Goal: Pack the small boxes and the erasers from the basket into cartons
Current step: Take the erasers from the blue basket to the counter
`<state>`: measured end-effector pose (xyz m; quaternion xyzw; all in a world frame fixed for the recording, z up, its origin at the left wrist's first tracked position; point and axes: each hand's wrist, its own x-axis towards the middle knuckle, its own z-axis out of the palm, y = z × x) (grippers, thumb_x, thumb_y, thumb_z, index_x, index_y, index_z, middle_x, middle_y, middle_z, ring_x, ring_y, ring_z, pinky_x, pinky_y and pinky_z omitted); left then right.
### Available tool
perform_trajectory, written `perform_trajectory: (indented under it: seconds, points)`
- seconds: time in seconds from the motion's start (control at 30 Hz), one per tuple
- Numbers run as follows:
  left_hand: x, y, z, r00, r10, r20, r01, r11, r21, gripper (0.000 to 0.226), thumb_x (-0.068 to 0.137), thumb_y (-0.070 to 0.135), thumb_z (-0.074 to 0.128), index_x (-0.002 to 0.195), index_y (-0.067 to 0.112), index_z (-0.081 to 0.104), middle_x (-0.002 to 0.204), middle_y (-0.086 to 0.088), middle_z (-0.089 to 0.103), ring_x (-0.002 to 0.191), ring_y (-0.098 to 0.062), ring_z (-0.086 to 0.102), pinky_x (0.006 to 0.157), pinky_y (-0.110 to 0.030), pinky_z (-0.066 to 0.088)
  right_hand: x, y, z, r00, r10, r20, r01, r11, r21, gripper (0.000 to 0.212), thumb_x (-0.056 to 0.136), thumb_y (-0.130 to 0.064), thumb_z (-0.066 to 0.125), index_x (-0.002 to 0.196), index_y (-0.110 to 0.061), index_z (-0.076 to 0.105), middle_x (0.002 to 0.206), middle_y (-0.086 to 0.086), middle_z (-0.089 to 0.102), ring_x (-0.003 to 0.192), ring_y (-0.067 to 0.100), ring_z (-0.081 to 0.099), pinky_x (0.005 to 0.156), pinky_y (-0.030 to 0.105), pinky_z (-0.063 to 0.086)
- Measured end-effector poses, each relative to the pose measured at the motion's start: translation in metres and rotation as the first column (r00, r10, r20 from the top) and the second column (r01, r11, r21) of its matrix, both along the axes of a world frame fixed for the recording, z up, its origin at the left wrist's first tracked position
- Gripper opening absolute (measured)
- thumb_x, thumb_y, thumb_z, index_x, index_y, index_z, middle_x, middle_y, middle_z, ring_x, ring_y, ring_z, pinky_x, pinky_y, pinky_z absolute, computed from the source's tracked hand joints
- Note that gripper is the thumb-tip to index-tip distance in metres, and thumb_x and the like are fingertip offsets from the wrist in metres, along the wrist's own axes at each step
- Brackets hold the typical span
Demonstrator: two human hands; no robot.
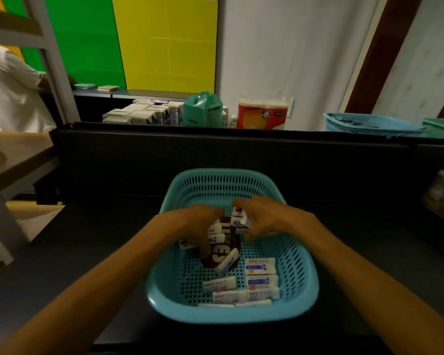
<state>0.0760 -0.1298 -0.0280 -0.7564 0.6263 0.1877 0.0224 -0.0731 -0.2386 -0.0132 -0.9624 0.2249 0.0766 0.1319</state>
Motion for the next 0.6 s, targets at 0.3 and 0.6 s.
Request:
perform_trajectory:
  seconds: [0.3, 0.6]
  points:
    - [-0.015, 0.008, 0.038, 0.994, -0.106, -0.022, 0.093, 0.944, -0.316, 0.06, 0.061, 0.033, 0.083, 0.098, 0.037, 0.037, 0.091, 0.011, 0.055, 0.077, -0.006, 0.056, 0.066, -0.031, 0.055, -0.059, 0.009, 0.052, 0.939, -0.135, 0.315, 0.122, 0.991, 0.062, 0.051, 0.067, -0.021, 0.08, 0.109, -0.023, 0.05, 0.101, -0.004, 0.066, 0.086, 0.01, 0.065, 0.076, 0.037, 0.057]
    - [-0.119, -0.003, 0.084, 0.964, -0.263, 0.034, 0.254, 0.878, -0.406, 0.059, 0.065, 0.032, 0.08, 0.101, 0.038, 0.034, 0.088, 0.008, 0.054, 0.074, -0.006, 0.057, 0.062, -0.026, 0.053, -0.196, 0.0, 0.052, 0.882, -0.28, 0.379, 0.287, 0.957, 0.039, 0.044, 0.066, -0.02, 0.078, 0.099, -0.025, 0.05, 0.088, -0.003, 0.062, 0.077, 0.012, 0.063, 0.073, 0.041, 0.055]
